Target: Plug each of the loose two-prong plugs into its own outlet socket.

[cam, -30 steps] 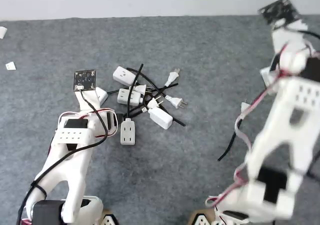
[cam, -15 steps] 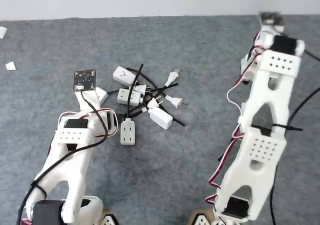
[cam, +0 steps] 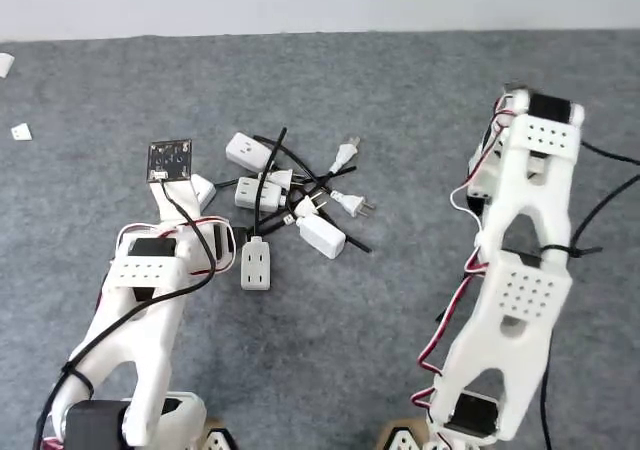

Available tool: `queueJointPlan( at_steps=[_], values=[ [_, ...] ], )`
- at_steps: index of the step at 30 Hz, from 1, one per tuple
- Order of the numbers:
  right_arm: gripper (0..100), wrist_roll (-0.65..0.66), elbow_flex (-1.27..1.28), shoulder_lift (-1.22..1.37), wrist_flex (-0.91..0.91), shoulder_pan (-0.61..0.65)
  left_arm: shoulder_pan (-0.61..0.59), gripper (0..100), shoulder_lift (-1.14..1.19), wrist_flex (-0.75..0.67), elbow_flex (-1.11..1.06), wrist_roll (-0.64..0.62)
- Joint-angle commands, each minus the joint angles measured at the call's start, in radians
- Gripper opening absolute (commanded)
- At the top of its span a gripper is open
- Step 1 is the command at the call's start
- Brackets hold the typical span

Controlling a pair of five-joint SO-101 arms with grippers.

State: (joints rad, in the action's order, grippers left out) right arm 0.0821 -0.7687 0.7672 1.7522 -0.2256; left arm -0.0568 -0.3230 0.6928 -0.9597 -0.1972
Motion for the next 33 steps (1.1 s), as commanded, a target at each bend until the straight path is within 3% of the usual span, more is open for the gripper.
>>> queueJointPlan(
  at_steps=[1, 7, 14, 18, 23, 33],
  values=[
    [9.6, 0.0, 0.112, -0.225, 0.025, -0.027, -0.003, 26, -0.021, -0.031, 0.002, 0.009],
    [9.6, 0.0, 0.543, -0.504, -0.102, 0.019, -0.003, 26, -0.021, -0.031, 0.002, 0.009],
    [9.6, 0.002, 1.16, -0.983, -0.38, 0.059, -0.003, 26, -0.021, -0.031, 0.002, 0.009],
    [10.0, -0.002, 1.395, -1.179, -0.43, 0.093, -0.003, 26, -0.021, -0.031, 0.002, 0.009],
    [10.1, -0.008, 1.528, -1.273, -0.47, 0.09, -0.003, 26, -0.021, -0.031, 0.002, 0.009],
    [10.2, -0.049, 1.539, -1.09, -0.504, 0.067, -0.003, 26, -0.021, -0.031, 0.002, 0.009]
  ],
)
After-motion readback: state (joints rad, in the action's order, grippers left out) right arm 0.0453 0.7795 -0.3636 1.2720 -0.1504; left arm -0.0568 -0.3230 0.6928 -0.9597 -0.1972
